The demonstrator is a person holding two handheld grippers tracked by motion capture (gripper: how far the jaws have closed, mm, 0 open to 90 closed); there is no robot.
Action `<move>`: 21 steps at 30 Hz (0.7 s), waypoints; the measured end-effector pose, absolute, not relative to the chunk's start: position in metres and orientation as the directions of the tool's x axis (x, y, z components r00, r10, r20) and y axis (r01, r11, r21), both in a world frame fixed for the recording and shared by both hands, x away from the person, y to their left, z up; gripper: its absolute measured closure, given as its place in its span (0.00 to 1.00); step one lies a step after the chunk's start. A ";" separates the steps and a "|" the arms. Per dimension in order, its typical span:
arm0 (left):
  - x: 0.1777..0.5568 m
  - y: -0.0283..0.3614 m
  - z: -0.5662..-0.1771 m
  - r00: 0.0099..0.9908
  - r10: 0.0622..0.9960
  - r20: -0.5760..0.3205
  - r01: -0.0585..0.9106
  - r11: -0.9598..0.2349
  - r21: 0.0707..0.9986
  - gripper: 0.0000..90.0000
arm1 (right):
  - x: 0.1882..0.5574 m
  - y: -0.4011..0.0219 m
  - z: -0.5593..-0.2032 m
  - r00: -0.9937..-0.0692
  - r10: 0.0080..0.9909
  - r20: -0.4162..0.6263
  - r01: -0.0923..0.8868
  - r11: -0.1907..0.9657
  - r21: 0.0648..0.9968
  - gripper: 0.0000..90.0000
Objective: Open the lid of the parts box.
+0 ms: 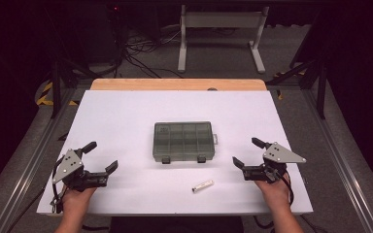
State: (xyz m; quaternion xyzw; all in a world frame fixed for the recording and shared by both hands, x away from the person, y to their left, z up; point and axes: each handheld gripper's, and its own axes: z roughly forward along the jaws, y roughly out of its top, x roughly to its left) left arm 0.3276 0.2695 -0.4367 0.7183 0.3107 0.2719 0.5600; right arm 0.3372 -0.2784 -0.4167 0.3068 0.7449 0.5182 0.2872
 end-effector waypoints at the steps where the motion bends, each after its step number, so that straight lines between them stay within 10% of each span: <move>1: 0.328 0.269 -0.437 0.659 0.751 0.041 0.142 -0.178 0.974 0.01 | 0.337 -0.278 -0.417 -0.648 0.753 -0.114 0.157 0.278 0.948 0.06; 21: 0.328 0.270 -0.434 0.652 0.757 0.034 0.151 -0.174 0.973 0.01 | 0.338 -0.276 -0.418 -0.650 0.753 -0.105 0.173 0.281 0.944 0.07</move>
